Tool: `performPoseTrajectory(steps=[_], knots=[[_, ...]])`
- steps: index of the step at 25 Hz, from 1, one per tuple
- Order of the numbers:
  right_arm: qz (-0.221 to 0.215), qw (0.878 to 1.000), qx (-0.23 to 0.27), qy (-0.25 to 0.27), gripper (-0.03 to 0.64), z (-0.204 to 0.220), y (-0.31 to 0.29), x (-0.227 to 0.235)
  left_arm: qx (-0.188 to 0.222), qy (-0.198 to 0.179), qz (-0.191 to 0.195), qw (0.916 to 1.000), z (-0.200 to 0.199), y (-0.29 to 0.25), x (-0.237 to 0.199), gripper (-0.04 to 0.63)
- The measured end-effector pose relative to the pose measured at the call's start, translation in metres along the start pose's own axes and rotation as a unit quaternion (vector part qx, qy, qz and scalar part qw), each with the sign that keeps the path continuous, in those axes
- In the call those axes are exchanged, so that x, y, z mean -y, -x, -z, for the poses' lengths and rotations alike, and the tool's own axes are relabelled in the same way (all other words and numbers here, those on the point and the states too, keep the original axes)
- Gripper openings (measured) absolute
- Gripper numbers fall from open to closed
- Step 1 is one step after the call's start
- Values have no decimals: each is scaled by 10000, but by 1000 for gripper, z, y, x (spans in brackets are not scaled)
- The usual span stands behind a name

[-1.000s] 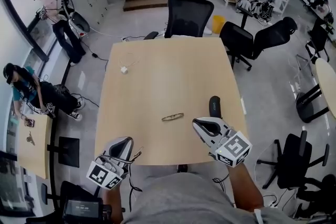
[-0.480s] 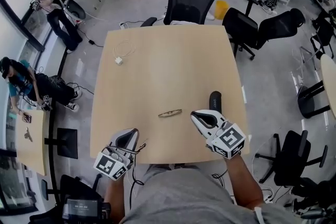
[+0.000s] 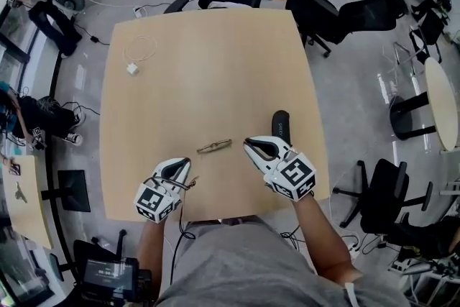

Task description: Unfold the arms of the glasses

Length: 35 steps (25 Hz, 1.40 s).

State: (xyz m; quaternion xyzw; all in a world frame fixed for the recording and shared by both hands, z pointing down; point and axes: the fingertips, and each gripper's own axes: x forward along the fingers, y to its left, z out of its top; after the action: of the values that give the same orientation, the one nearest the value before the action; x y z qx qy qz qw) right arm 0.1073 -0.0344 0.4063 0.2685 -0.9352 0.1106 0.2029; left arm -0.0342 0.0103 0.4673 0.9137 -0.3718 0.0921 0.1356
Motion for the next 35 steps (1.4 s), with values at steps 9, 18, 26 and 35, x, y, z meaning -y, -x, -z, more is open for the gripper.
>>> performPoseTrajectory(steps=[9, 18, 26, 35], knots=[[-102, 9977, -607, -267, 9, 47, -51, 19, -527, 519, 370, 9966, 64, -34, -28, 8], [-192, 9900, -1377, -218, 11, 109, -83, 34, -1038, 619, 513, 9913, 107, -57, -42, 9], [-499, 9776, -2038, 144, 11, 164, -113, 29, -1625, 160, 687, 9842, 135, -75, -46, 15], [-481, 9677, -2425, 495, 12, 192, -128, 29, -1970, -95, 838, 9768, 156, -76, -38, 34]])
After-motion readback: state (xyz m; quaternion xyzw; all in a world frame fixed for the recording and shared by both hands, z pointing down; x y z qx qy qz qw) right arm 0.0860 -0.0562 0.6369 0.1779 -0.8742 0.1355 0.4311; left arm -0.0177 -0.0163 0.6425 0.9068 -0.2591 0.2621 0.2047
